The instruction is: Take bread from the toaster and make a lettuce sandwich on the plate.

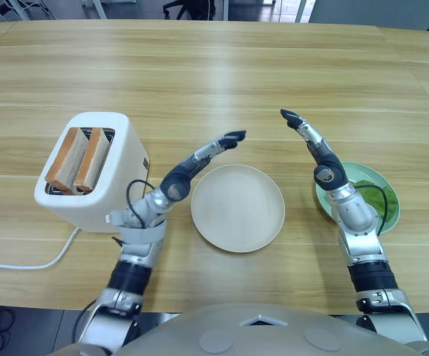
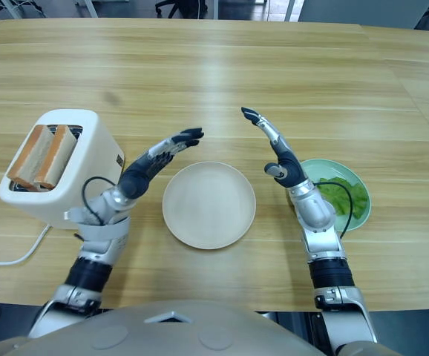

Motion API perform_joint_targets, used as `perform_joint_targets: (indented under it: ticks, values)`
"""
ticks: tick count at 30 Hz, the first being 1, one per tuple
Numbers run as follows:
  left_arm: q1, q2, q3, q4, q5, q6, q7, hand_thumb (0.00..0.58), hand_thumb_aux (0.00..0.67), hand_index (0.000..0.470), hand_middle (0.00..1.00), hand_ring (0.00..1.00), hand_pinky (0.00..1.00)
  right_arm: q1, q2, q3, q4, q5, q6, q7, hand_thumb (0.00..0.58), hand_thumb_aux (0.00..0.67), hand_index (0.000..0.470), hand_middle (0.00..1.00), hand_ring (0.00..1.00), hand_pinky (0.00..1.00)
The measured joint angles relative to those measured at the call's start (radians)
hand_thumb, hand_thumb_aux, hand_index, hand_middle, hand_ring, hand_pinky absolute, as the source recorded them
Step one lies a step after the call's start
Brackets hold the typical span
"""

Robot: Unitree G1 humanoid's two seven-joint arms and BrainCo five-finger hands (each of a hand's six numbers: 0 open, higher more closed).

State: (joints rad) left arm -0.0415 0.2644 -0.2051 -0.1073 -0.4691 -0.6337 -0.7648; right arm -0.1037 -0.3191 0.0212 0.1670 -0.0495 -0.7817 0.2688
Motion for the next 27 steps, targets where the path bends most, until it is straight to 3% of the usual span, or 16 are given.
perform_joint_targets:
  ticks: [3, 11, 16, 21, 27]
  values:
    - [0.009, 0.045, 0.02, -0.155, -0.129, 0.081, -0.015, 0.0, 0.0, 0.0, 0.0, 0.0, 0.0, -0.002, 0.003, 0.002, 0.0, -0.001, 0.004, 0.0, 0.0, 0.0, 0.0, 0.0, 0.0, 0.0]
    - [0.047, 0.05, 0.052, -0.216, -0.232, 0.175, -0.055, 0.0, 0.0, 0.0, 0.0, 0.0, 0.0, -0.004, 0.012, 0.009, 0.009, -0.004, 0.007, -0.003, 0.0, 0.0, 0.0, 0.0, 0.0, 0.0]
    - [0.057, 0.131, 0.239, -0.344, -0.427, 0.236, -0.067, 0.0, 0.0, 0.0, 0.0, 0.0, 0.0, -0.003, 0.01, 0.008, 0.01, -0.011, 0.008, -0.003, 0.0, 0.0, 0.0, 0.0, 0.0, 0.0]
    - [0.012, 0.218, 0.512, -0.268, -0.16, 0.085, -0.033, 0.0, 0.0, 0.0, 0.0, 0.0, 0.0, 0.001, 0.011, 0.008, 0.004, -0.019, 0.009, -0.006, 0.0, 0.0, 0.0, 0.0, 0.0, 0.0]
    - [0.013, 0.339, 0.709, -0.168, 0.054, -0.029, -0.006, 0.0, 0.0, 0.0, 0.0, 0.0, 0.0, 0.011, 0.016, 0.009, 0.001, -0.024, 0.01, -0.011, 0.0, 0.0, 0.0, 0.0, 0.0, 0.0]
